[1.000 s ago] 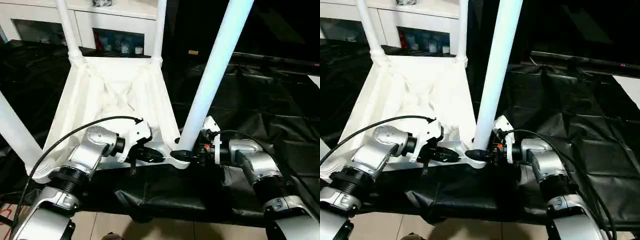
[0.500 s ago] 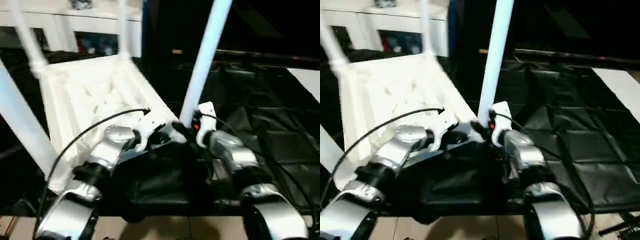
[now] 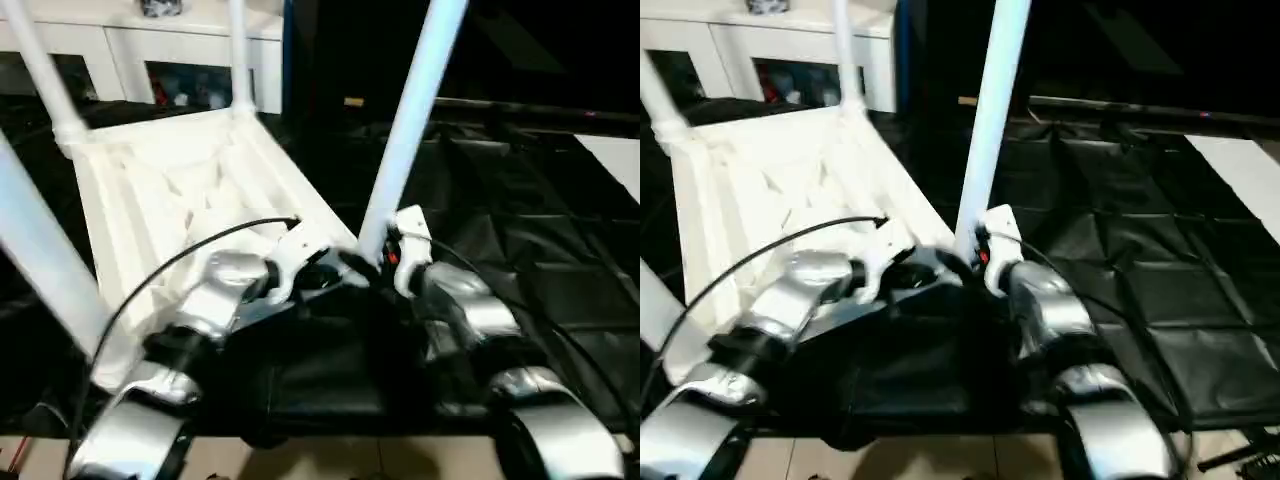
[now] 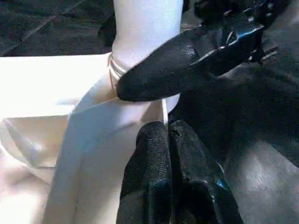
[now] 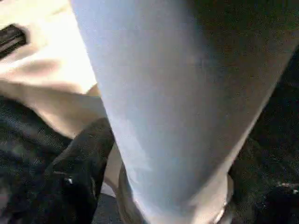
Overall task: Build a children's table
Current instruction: Rotate leg to tighten
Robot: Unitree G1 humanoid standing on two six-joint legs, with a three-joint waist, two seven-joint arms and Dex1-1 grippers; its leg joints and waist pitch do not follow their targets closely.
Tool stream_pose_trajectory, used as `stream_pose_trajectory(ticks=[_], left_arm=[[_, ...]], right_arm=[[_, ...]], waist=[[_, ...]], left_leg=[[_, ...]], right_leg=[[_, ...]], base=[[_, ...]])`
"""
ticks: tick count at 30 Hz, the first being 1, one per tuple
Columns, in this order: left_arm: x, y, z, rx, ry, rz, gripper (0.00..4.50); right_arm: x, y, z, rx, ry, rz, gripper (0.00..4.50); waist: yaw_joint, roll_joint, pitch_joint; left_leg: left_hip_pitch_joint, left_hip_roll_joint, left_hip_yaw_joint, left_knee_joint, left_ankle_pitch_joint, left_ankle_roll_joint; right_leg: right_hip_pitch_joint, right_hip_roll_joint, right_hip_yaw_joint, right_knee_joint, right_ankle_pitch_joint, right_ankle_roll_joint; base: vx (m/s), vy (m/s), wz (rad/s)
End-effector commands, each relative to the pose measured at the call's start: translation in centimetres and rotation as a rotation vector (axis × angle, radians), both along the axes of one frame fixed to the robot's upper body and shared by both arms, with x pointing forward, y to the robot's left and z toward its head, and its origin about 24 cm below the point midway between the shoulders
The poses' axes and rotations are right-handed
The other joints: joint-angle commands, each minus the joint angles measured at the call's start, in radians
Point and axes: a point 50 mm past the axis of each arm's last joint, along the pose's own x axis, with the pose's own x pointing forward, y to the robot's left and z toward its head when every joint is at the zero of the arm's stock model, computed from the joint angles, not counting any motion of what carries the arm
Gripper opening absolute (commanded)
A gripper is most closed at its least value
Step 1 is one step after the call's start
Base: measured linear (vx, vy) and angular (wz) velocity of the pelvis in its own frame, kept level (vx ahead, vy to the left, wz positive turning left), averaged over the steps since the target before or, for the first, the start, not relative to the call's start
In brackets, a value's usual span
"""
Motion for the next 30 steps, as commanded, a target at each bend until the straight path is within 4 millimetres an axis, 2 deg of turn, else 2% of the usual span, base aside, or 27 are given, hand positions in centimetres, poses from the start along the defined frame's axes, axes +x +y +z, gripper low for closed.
stream_pose_trajectory(ticks=[1,2,3,5,8,9,12,13,14,23,29,30], left_arm=[[-0.6,-2.0,1.6,-0.098,-0.043,-0.159,0.00],[-0.7,-1.6,1.6,-0.093,-0.030,-0.182,0.00],[-0.7,-1.6,1.6,-0.093,-0.030,-0.182,0.00],[-1.1,-0.9,1.6,-0.091,0.000,-0.234,0.00],[-1.3,-0.3,1.7,-0.090,0.026,-0.270,0.00],[-1.4,-0.1,1.7,-0.090,0.033,-0.286,0.00],[-1.5,0.3,1.7,-0.096,0.050,-0.298,0.00],[-1.5,0.4,1.7,-0.095,0.058,-0.304,0.00],[-1.6,0.4,1.7,-0.093,0.063,-0.309,0.00],[-1.8,0.8,1.4,-0.074,0.074,-0.320,0.00],[-1.4,0.8,1.2,-0.046,0.042,-0.249,0.00],[-1.0,0.6,1.2,-0.043,0.024,-0.201,0.00]], right_arm=[[-1.4,0.7,-0.9,0.021,0.097,0.172,3.62],[-2.0,0.1,-0.7,0.030,0.114,0.257,3.62],[-2.0,0.1,-0.7,0.030,0.114,0.257,3.62],[-2.3,-0.6,-0.4,0.039,0.124,0.315,3.62],[-2.6,-1.2,-0.1,0.051,0.134,0.362,3.62],[-2.7,-1.4,0.0,0.056,0.138,0.380,3.62],[-3.2,-1.6,0.1,0.067,0.171,0.434,3.62],[-3.3,-1.7,0.1,0.069,0.182,0.448,3.62],[-3.4,-1.7,0.1,0.069,0.188,0.455,3.48],[-3.8,-1.4,0.0,0.081,0.218,0.480,2.85],[-4.0,-0.8,-0.2,0.103,0.227,0.458,2.75],[-3.8,-0.6,-0.4,0.104,0.219,0.411,2.75]], waist=[[0.007,0.004,-0.058],[0.009,0.005,-0.057],[0.016,0.006,-0.058],[0.020,0.007,-0.057],[0.026,0.007,-0.058],[0.029,0.011,-0.057],[0.035,0.011,-0.057],[0.042,0.010,-0.057],[0.046,0.009,-0.058],[0.050,0.005,-0.058],[0.049,0.005,-0.057],[0.049,0.006,-0.056]], left_leg=[[0.006,0.001,0.014,-0.059,-0.287,0.044],[0.005,0.003,0.013,-0.060,-0.290,0.050],[0.009,0.004,0.014,-0.059,-0.291,0.052],[0.011,0.004,0.015,-0.060,-0.293,0.044],[0.009,0.006,0.014,-0.061,-0.291,0.035],[0.010,0.007,0.015,-0.061,-0.291,0.032],[0.010,0.008,0.016,-0.061,-0.290,0.028],[0.010,0.008,0.016,-0.061,-0.281,0.028],[0.010,0.008,0.017,-0.060,-0.270,0.028],[0.009,0.007,0.015,-0.061,-0.266,0.015],[0.010,0.006,0.015,-0.062,-0.272,0.012],[0.011,0.007,0.015,-0.062,-0.280,0.010]], right_leg=[[0.054,-0.029,0.033,-0.078,-0.225,-0.212],[0.055,-0.029,0.033,-0.077,-0.216,-0.216],[0.053,-0.031,0.034,-0.076,-0.215,-0.220],[0.052,-0.033,0.034,-0.077,-0.221,-0.225],[0.055,-0.034,0.033,-0.073,-0.224,-0.224],[0.055,-0.033,0.032,-0.074,-0.226,-0.225],[0.055,-0.033,0.032,-0.073,-0.227,-0.225],[0.056,-0.032,0.032,-0.072,-0.226,-0.221],[0.056,-0.032,0.033,-0.070,-0.213,-0.223],[0.055,-0.037,0.033,-0.071,-0.233,-0.212],[0.053,-0.036,0.033,-0.073,-0.241,-0.204],[0.051,-0.037,0.034,-0.074,-0.254,-0.202]], base=[[0.000,0.000,0.00],[0.000,0.000,0.00],[0.000,0.000,0.00],[0.000,0.000,0.00],[0.000,0.000,0.00],[0.000,0.000,0.00],[0.000,0.000,0.00],[0.000,0.000,0.00],[0.000,0.000,0.00],[0.000,0.000,0.00],[0.000,0.000,0.00],[0.000,0.000,0.00]])
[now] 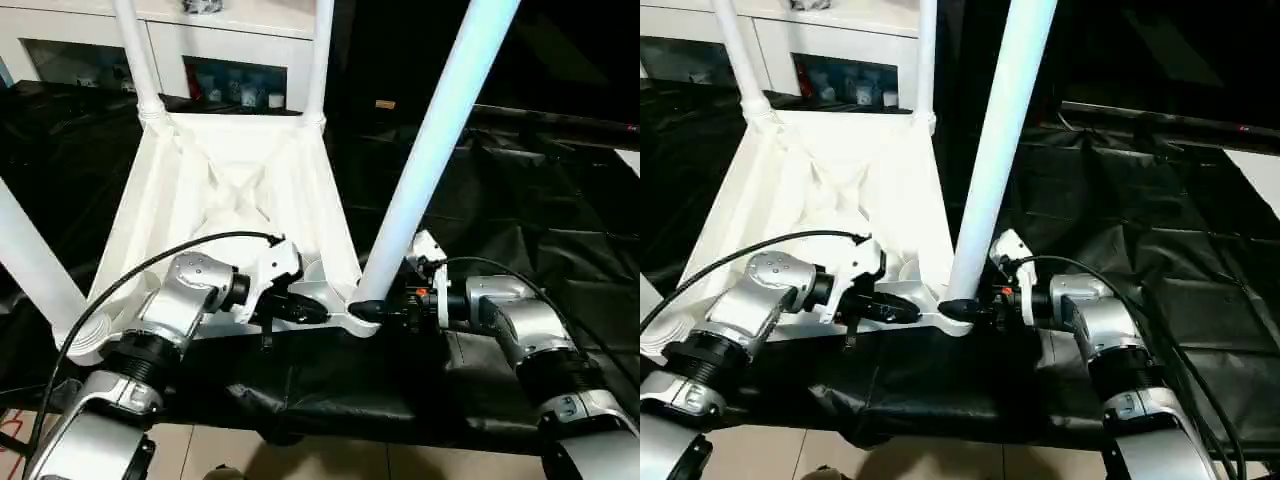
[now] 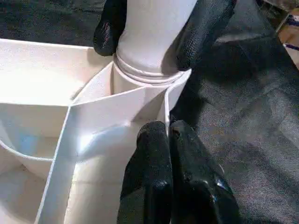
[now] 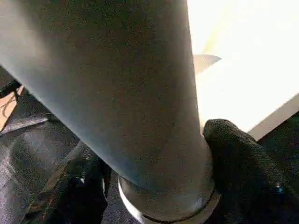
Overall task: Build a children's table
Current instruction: Rotate leg to tighten
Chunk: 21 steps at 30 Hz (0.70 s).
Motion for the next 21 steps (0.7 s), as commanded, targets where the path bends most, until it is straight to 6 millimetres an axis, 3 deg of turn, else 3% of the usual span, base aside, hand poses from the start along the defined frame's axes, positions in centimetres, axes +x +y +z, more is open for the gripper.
stream_pose_trajectory(ticks=[1,3,4,6,11,13,16,18,21], left_arm=[[0.8,-1.7,1.0,-0.038,-0.085,0.038,0.00],[1.4,-2.0,1.1,-0.041,-0.109,0.113,0.00],[1.7,-2.5,1.2,-0.041,-0.123,0.171,0.00],[2.0,-3.0,1.1,-0.035,-0.138,0.214,0.00],[2.4,-4.7,0.8,-0.026,-0.154,0.296,0.00],[2.5,-5.5,0.8,-0.024,-0.162,0.318,0.00],[2.4,-6.4,0.8,-0.029,-0.172,0.316,0.00],[2.4,-6.7,0.9,-0.034,-0.178,0.312,0.00],[2.3,-6.5,0.9,-0.035,-0.182,0.297,0.00]], right_arm=[[-0.8,1.6,-1.2,0.038,0.072,0.023,2.74],[0.0,1.9,-1.6,0.015,0.049,-0.090,2.73],[0.9,2.1,-2.2,-0.037,0.047,-0.240,2.72],[1.5,2.5,-2.6,-0.070,0.035,-0.344,2.65],[2.3,4.2,-3.2,-0.126,0.052,-0.514,2.56],[2.6,5.0,-3.5,-0.174,0.040,-0.578,2.56],[2.7,6.3,-3.0,-0.156,-0.044,-0.559,2.56],[2.7,6.6,-2.8,-0.125,-0.049,-0.553,3.11],[2.8,6.3,-2.5,-0.062,-0.014,-0.543,3.35]], waist=[[-0.002,0.005,-0.058],[-0.007,0.005,-0.055],[-0.012,0.004,-0.054],[-0.030,0.005,-0.052],[-0.055,0.007,-0.051],[-0.063,0.010,-0.051],[-0.062,0.015,-0.055],[-0.063,0.015,-0.056],[-0.060,0.016,-0.058]], left_leg=[[0.012,0.006,0.014,-0.064,-0.280,0.010],[0.012,0.005,0.011,-0.066,-0.310,-0.003],[0.013,0.003,0.008,-0.067,-0.328,-0.010],[0.005,-0.002,0.000,-0.071,-0.355,-0.037],[0.010,-0.006,-0.002,-0.066,-0.393,-0.028],[0.006,-0.006,-0.004,-0.067,-0.397,-0.031],[0.014,-0.004,-0.004,-0.066,-0.418,-0.027],[0.010,-0.002,-0.001,-0.069,-0.406,-0.014],[0.011,-0.001,0.002,-0.070,-0.397,-0.004]], right_leg=[[0.048,-0.036,0.033,-0.073,-0.254,-0.202],[0.045,-0.039,0.034,-0.079,-0.310,-0.187],[0.045,-0.040,0.031,-0.085,-0.360,-0.170],[0.047,-0.040,0.025,-0.090,-0.464,-0.130],[0.034,-0.038,0.023,-0.106,-0.529,-0.105],[0.036,-0.035,0.021,-0.106,-0.524,-0.103],[0.032,-0.036,0.022,-0.108,-0.492,-0.113],[0.037,-0.031,0.024,-0.100,-0.402,-0.145],[0.040,-0.030,0.026,-0.095,-0.350,-0.169]], base=[[0.000,0.000,0.00],[0.000,0.000,0.00],[0.000,0.000,0.00],[0.000,0.000,0.00],[0.000,0.000,0.00],[0.000,0.000,0.00],[0.000,0.000,0.00],[0.000,0.000,0.00],[0.000,0.000,0.00]])
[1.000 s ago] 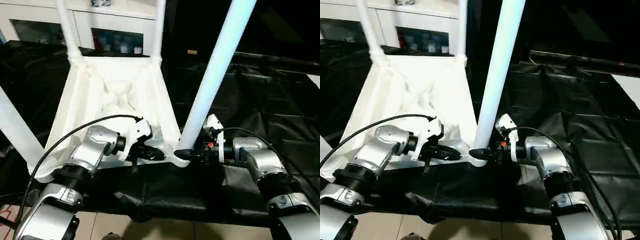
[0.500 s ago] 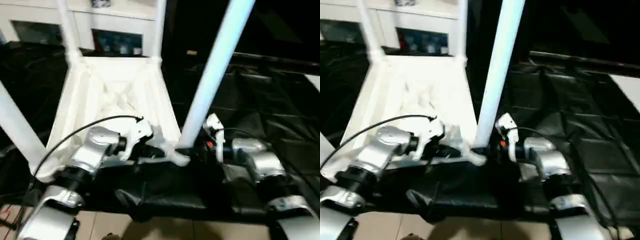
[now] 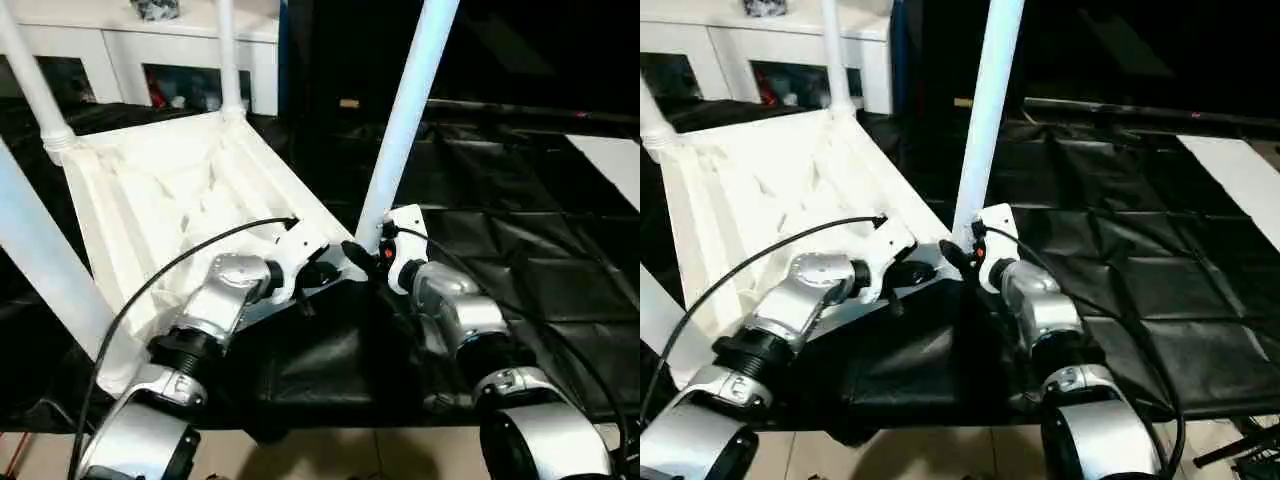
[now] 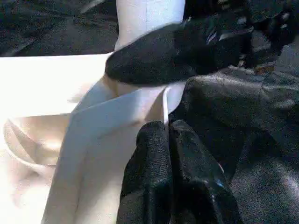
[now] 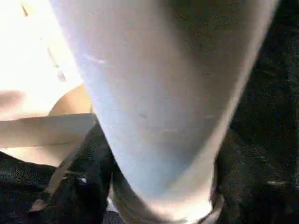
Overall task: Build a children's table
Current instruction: Rotate leg to tighten
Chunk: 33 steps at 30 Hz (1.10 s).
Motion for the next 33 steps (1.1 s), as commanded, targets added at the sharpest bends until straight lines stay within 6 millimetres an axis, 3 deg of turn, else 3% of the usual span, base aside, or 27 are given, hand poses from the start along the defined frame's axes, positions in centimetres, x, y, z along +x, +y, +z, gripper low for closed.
stream_pose_trajectory(ticks=[1,6,9,12,17,20,21,24,33], left_arm=[[-0.1,-2.5,1.5,-0.051,-0.054,-0.096,0.00],[-0.6,-1.7,1.4,-0.055,-0.050,-0.160,0.00],[-1.3,-0.9,1.5,-0.069,-0.029,-0.255,0.00],[-1.7,-0.2,1.5,-0.065,-0.008,-0.322,0.00],[-2.2,1.3,1.5,-0.036,0.039,-0.426,0.00],[-2.3,1.6,1.7,-0.033,0.051,-0.447,0.00],[-2.4,1.8,1.7,-0.032,0.059,-0.456,0.00],[-2.5,2.2,1.7,-0.028,0.071,-0.473,0.00],[-2.9,2.2,1.4,-0.034,0.091,-0.492,0.00]], right_arm=[[-1.2,2.2,-1.3,0.043,0.086,0.119,3.35],[-1.5,0.9,-1.1,0.017,0.031,0.241,3.98],[-2.2,-0.2,-0.5,0.037,0.003,0.387,3.98],[-2.7,-1.1,0.0,0.059,-0.001,0.485,3.98],[-3.8,-2.6,0.4,0.075,0.046,0.656,3.98],[-4.1,-2.8,0.5,0.084,0.062,0.692,3.98],[-4.2,-2.8,0.5,0.087,0.071,0.710,3.98],[-4.7,-2.8,0.4,0.089,0.098,0.760,3.98],[-5.2,-2.4,0.3,0.118,0.133,0.805,3.29]], waist=[[0.005,0.015,-0.057],[0.010,0.014,-0.058],[0.015,0.013,-0.058],[0.019,0.014,-0.060],[0.040,0.018,-0.061],[0.047,0.018,-0.060],[0.055,0.012,-0.059],[0.061,0.014,-0.058],[0.068,0.013,-0.059]], left_leg=[[0.009,0.001,0.006,-0.070,-0.392,-0.001],[0.006,0.002,0.010,-0.068,-0.367,0.011],[0.003,0.002,0.011,-0.068,-0.341,0.026],[0.008,0.005,0.013,-0.067,-0.320,0.037],[0.009,0.009,0.017,-0.065,-0.256,0.046],[0.011,0.010,0.020,-0.063,-0.264,0.040],[0.011,0.011,0.021,-0.064,-0.267,0.038],[0.012,0.010,0.021,-0.064,-0.274,0.027],[0.011,0.010,0.019,-0.066,-0.269,0.012]], right_leg=[[0.041,-0.031,0.028,-0.083,-0.343,-0.172],[0.043,-0.033,0.029,-0.081,-0.312,-0.183],[0.051,-0.033,0.029,-0.077,-0.278,-0.196],[0.050,-0.032,0.031,-0.073,-0.237,-0.213],[0.057,-0.029,0.030,-0.056,-0.136,-0.251],[0.055,-0.030,0.030,-0.055,-0.142,-0.254],[0.055,-0.032,0.030,-0.055,-0.165,-0.248],[0.053,-0.034,0.031,-0.058,-0.202,-0.233],[0.052,-0.035,0.031,-0.058,-0.206,-0.223]], base=[[0.000,0.000,0.00],[0.000,0.000,0.00],[0.000,0.000,0.00],[0.000,0.000,0.00],[0.000,0.000,0.00],[0.000,0.000,0.00],[0.000,0.000,0.00],[0.000,0.000,0.00],[0.000,0.000,0.00]])
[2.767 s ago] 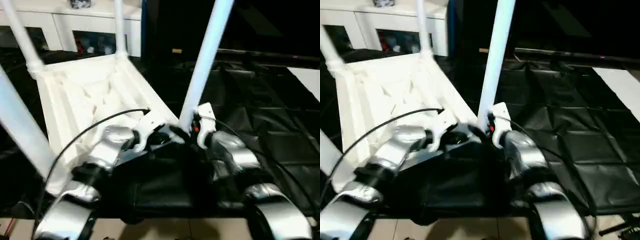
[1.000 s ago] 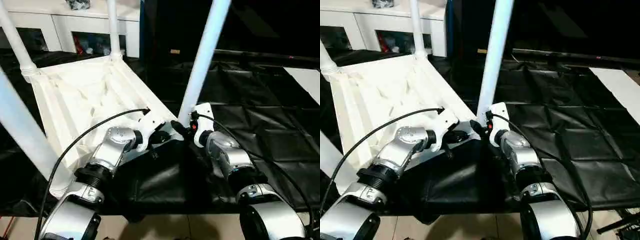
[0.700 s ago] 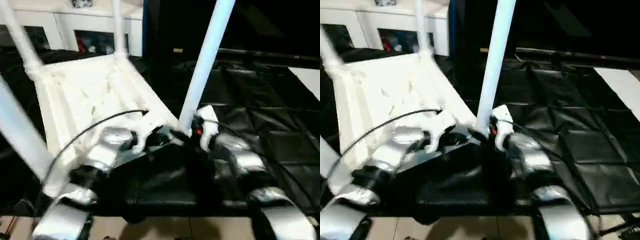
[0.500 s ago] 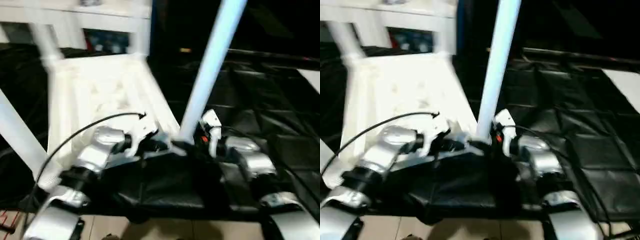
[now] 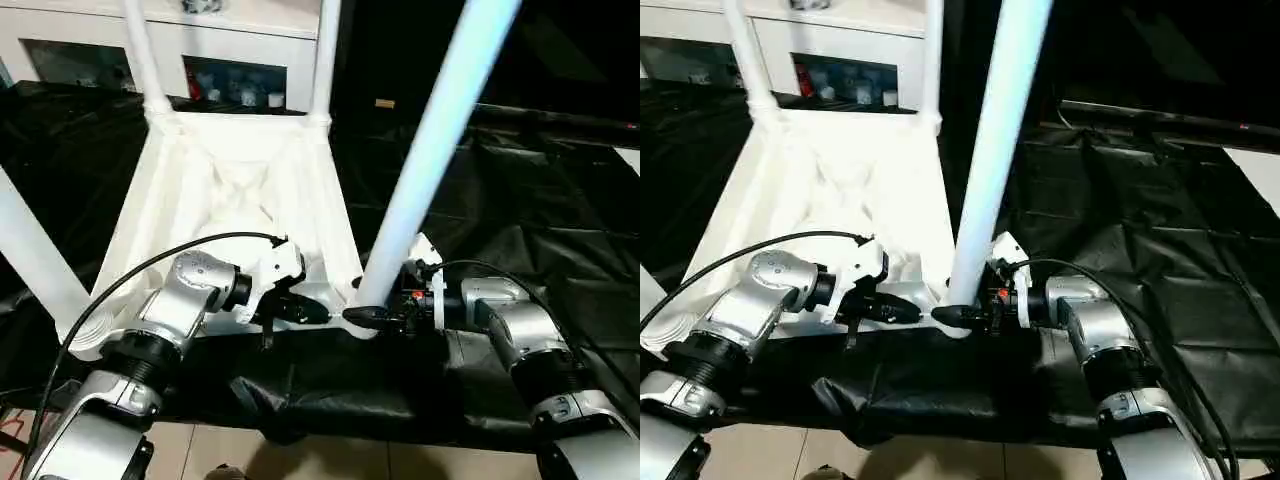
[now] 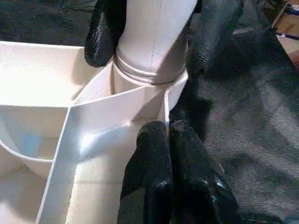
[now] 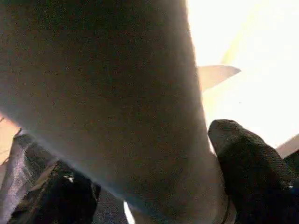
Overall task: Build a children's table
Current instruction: Rotate leg to tighten
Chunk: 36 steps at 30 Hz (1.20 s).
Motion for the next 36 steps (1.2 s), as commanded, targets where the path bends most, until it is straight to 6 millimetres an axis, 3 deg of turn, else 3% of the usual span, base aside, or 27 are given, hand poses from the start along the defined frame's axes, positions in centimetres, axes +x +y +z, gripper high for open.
stream_pose_trajectory(ticks=[1,7,10,13,15,18,22,24,26,31,32,36], left_arm=[[-0.1,-1.5,0.6,-0.031,-0.031,-0.049,0.00],[0.8,-1.7,0.5,-0.031,-0.075,0.070,0.00],[1.2,-2.0,0.6,-0.034,-0.087,0.108,0.00],[2.4,-3.3,0.8,-0.027,-0.144,0.241,0.00],[2.8,-3.7,0.9,-0.026,-0.157,0.279,0.00],[3.5,-5.0,1.1,-0.032,-0.181,0.381,0.00],[3.6,-6.2,1.2,-0.044,-0.188,0.407,0.00],[3.4,-6.7,1.1,-0.052,-0.191,0.392,0.00],[3.2,-6.7,1.0,-0.059,-0.185,0.370,0.00],[2.6,-5.9,0.9,-0.066,-0.172,0.294,0.00],[2.5,-5.7,0.8,-0.062,-0.169,0.287,0.00],[2.3,-4.6,0.8,-0.055,-0.158,0.246,0.00]], right_arm=[[-0.9,1.1,-0.6,0.006,0.037,0.080,3.21],[-0.4,1.5,-1.2,-0.011,0.021,-0.029,2.89],[0.0,1.8,-1.3,-0.020,0.008,-0.092,2.81],[1.5,2.8,-2.6,-0.116,0.018,-0.359,2.75],[1.7,3.1,-2.9,-0.144,0.012,-0.407,2.69],[2.3,4.3,-3.5,-0.193,0.007,-0.545,2.63],[2.7,5.6,-3.4,-0.193,-0.002,-0.630,2.63],[2.8,6.4,-3.1,-0.162,-0.021,-0.616,3.08],[2.8,6.8,-2.8,-0.128,-0.009,-0.591,3.08],[2.9,6.0,-2.1,-0.114,-0.060,-0.495,3.61],[2.8,5.7,-2.0,-0.111,-0.075,-0.463,3.61],[2.5,4.3,-1.4,-0.087,-0.118,-0.359,3.61]], waist=[[-0.003,0.010,-0.063],[-0.001,0.009,-0.061],[-0.006,0.005,-0.059],[-0.025,0.006,-0.053],[-0.033,0.004,-0.053],[-0.051,0.005,-0.054],[-0.062,0.004,-0.056],[-0.064,0.003,-0.057],[-0.064,0.008,-0.058],[-0.065,0.006,-0.059],[-0.065,0.001,-0.059],[-0.058,0.004,-0.063]], left_leg=[[0.014,0.007,0.015,-0.063,-0.264,0.013],[0.014,0.006,0.014,-0.063,-0.270,0.006],[0.016,0.003,0.012,-0.065,-0.314,-0.002],[0.018,-0.001,0.008,-0.068,-0.355,-0.030],[0.014,-0.004,0.000,-0.068,-0.377,-0.037],[0.012,-0.007,-0.003,-0.067,-0.385,-0.036],[0.008,-0.008,-0.002,-0.065,-0.387,-0.017],[0.010,-0.007,0.000,-0.064,-0.390,-0.009],[0.008,-0.005,0.002,-0.065,-0.372,0.001],[0.002,-0.004,0.001,-0.067,-0.365,0.009],[0.002,-0.003,0.003,-0.066,-0.361,0.011],[0.006,-0.001,0.008,-0.062,-0.312,0.029]], right_leg=[[0.051,-0.034,0.031,-0.057,-0.206,-0.220],[0.050,-0.036,0.032,-0.060,-0.226,-0.211],[0.047,-0.039,0.032,-0.072,-0.324,-0.181],[0.035,-0.039,0.030,-0.084,-0.443,-0.143],[0.041,-0.041,0.023,-0.091,-0.522,-0.107],[0.037,-0.039,0.020,-0.098,-0.539,-0.093],[0.036,-0.037,0.019,-0.100,-0.513,-0.099],[0.034,-0.037,0.021,-0.099,-0.494,-0.109],[0.037,-0.033,0.024,-0.092,-0.420,-0.134],[0.045,-0.033,0.024,-0.086,-0.383,-0.152],[0.046,-0.034,0.024,-0.085,-0.377,-0.154],[0.048,-0.034,0.029,-0.074,-0.272,-0.191]], base=[[0.000,0.000,0.00],[0.000,0.000,0.00],[0.000,0.000,0.00],[0.000,0.000,0.00],[-0.027,0.002,-0.03],[0.000,0.000,0.00],[0.000,0.000,0.00],[0.000,0.000,0.00],[0.000,0.000,0.00],[0.000,0.000,0.00],[0.000,0.000,0.00],[0.000,0.000,0.00]])
